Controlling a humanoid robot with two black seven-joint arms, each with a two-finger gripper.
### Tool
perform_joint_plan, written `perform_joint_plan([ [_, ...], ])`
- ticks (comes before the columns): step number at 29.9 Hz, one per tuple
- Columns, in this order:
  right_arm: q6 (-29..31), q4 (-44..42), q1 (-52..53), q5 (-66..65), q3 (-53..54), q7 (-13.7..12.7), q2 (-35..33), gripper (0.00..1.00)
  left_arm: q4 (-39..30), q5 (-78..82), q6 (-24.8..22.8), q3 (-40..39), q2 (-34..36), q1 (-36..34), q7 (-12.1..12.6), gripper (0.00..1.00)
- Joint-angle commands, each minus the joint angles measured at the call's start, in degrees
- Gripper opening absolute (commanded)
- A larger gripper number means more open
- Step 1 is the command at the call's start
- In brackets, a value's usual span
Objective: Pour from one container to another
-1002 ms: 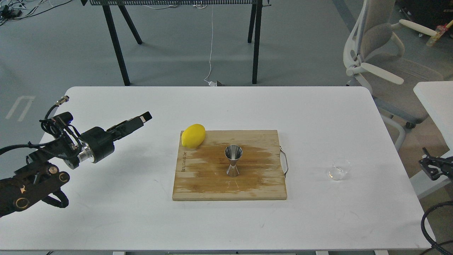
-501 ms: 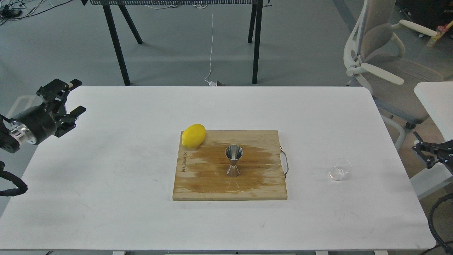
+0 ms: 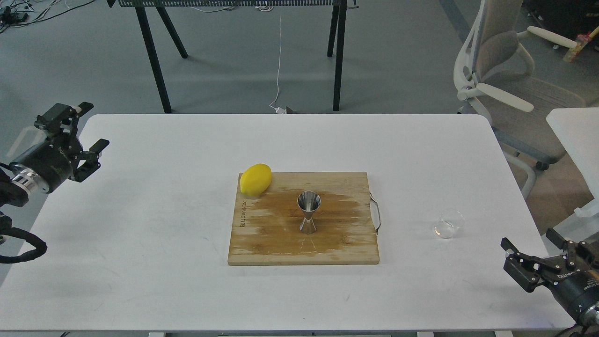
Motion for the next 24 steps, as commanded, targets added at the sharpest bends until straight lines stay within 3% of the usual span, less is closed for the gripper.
perform_joint_plan([
  [1, 0.0, 0.1, -0.3, -0.2, -0.6, 0.0, 0.6, 0.99, 0.8, 0.0, 0.0, 0.0, -0.3, 0.2, 0.0, 0.99],
  [9, 0.0, -0.3, 4.8, -2.2, -1.0, -0.2, 3.7, 0.99, 3.1, 0.0, 0.0, 0.0, -2.6, 0.3, 0.0, 0.99],
  [24, -18.3, -2.8, 9.4, -6.8, -0.9, -0.6, 11.7, 0.99, 6.1, 0.0, 0.0, 0.1, -3.6, 0.4, 0.0, 0.99],
])
